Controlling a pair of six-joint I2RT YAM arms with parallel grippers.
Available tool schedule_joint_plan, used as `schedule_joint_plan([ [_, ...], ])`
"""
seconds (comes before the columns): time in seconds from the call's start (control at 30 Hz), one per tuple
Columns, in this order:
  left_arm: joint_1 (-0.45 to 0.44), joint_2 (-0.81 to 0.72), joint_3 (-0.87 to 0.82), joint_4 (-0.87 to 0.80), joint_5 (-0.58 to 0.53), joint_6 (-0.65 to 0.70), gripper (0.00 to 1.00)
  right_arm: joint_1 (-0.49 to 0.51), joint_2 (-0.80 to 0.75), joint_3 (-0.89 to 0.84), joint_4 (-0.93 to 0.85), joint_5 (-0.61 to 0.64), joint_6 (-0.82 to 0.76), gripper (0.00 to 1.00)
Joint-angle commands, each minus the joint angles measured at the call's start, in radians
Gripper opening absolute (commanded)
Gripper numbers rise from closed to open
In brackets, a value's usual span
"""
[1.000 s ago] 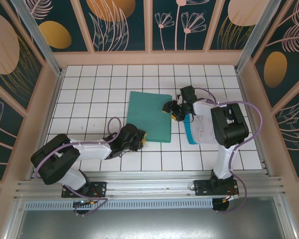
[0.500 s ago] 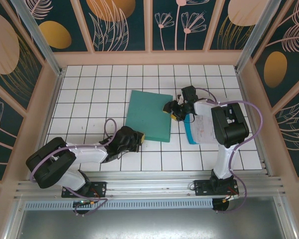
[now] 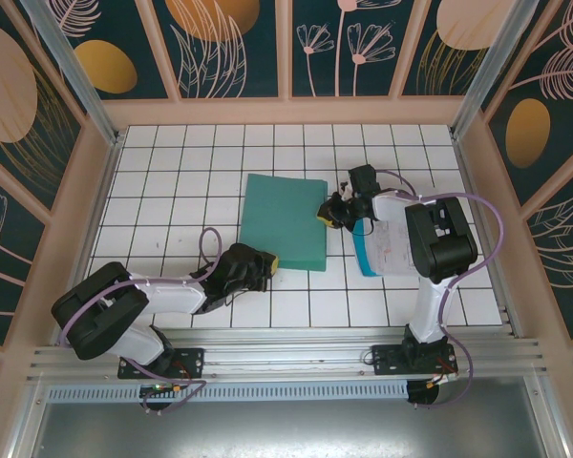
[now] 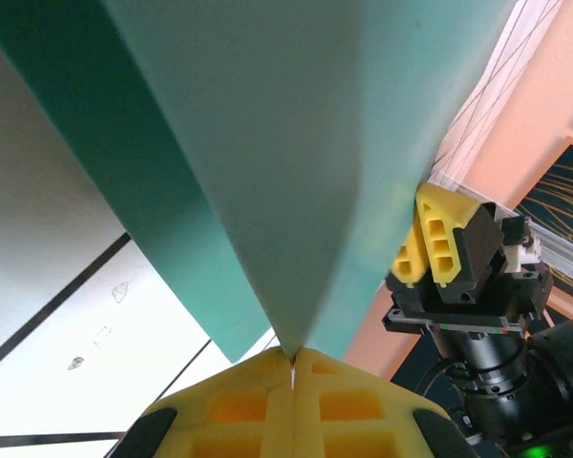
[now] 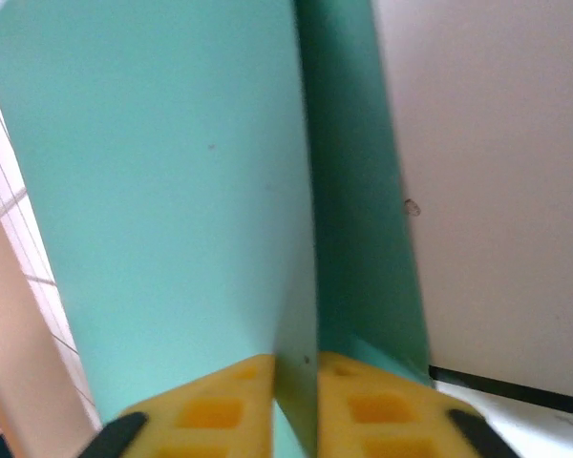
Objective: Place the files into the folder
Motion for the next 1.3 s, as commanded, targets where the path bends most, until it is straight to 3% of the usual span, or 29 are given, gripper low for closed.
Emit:
schedule_joint_plan([
  [0.0,-0.005,-0.023,0.015,-0.012,0.023,0.003,0.00,0.003,-0.056,-0.023,0.009,-0.011,0.013,0.03],
  [0.1,-0.006,-0.046,0.042,-0.102,0.033,0.019,0.03,0.002,-0.073,-0.034,0.009,0.004,0.020,0.00],
  [0.2,-0.005,-0.082,0.078,-0.249,0.049,0.038,0.41,0.003,-0.086,-0.043,0.013,0.013,0.038,0.00],
  [0.23,-0.005,-0.102,0.086,-0.295,0.050,0.046,0.50,0.003,-0.092,-0.045,0.016,0.015,0.046,0.00],
  [0.3,-0.005,-0.153,0.099,-0.393,0.040,0.057,0.56,0.002,-0.103,-0.045,0.019,0.015,0.062,0.00],
  [0.43,-0.004,-0.276,0.162,-0.628,-0.044,0.136,0.59,0.005,-0.115,-0.031,0.013,0.018,0.088,0.00],
  [0.53,-0.004,-0.283,0.251,-0.731,-0.082,0.298,0.57,0.010,-0.121,-0.019,0.001,0.017,0.106,0.00],
  [0.63,-0.002,-0.147,0.442,-0.813,-0.029,0.582,0.53,0.017,-0.123,-0.001,-0.017,0.016,0.121,0.00],
  [0.73,-0.022,0.080,0.757,-1.000,0.025,0.871,0.50,0.023,-0.125,0.027,-0.054,0.029,0.124,0.00],
  [0.87,-0.093,0.349,1.176,-1.266,-0.086,1.162,0.51,0.025,-0.124,0.049,-0.077,0.024,0.126,0.00],
  [1.0,-0.151,0.566,1.499,-1.510,-0.234,1.289,0.53,0.024,-0.103,0.084,-0.103,0.003,0.123,0.00],
  [1.1,-0.187,0.672,1.647,-1.624,-0.365,1.328,0.53,0.021,-0.088,0.112,-0.114,-0.019,0.122,0.00],
  [1.27,-0.224,0.723,1.700,-1.655,-0.487,1.389,0.54,0.014,-0.073,0.136,-0.113,-0.047,0.121,0.00],
])
